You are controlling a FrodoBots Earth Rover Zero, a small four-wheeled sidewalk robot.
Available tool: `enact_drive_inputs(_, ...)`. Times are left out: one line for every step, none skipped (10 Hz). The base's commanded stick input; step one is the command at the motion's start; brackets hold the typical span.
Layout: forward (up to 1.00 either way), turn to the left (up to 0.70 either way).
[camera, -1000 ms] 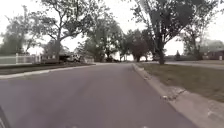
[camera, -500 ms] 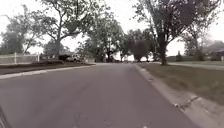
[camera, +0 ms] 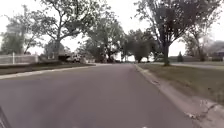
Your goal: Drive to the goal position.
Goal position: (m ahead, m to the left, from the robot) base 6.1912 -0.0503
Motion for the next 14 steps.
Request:
enact_drive_inputs(0.7, 0.0)
enact_drive_inputs(0.7, 0.0)
enact_drive_inputs(0.7, 0.0)
enact_drive_inputs(0.7, 0.0)
enact_drive_inputs(0.7, 0.0)
enact_drive_inputs(0.7, 0.0)
enact_drive_inputs(0.7, 0.0)
enact_drive_inputs(0.7, 0.0)
enact_drive_inputs(0.7, 0.0)
enact_drive_inputs(0.7, 0.0)
enact_drive_inputs(0.7, 0.0)
enact_drive_inputs(0.7, 0.0)
enact_drive_inputs(0.7, 0.0)
enact_drive_inputs(0.7, 0.0)
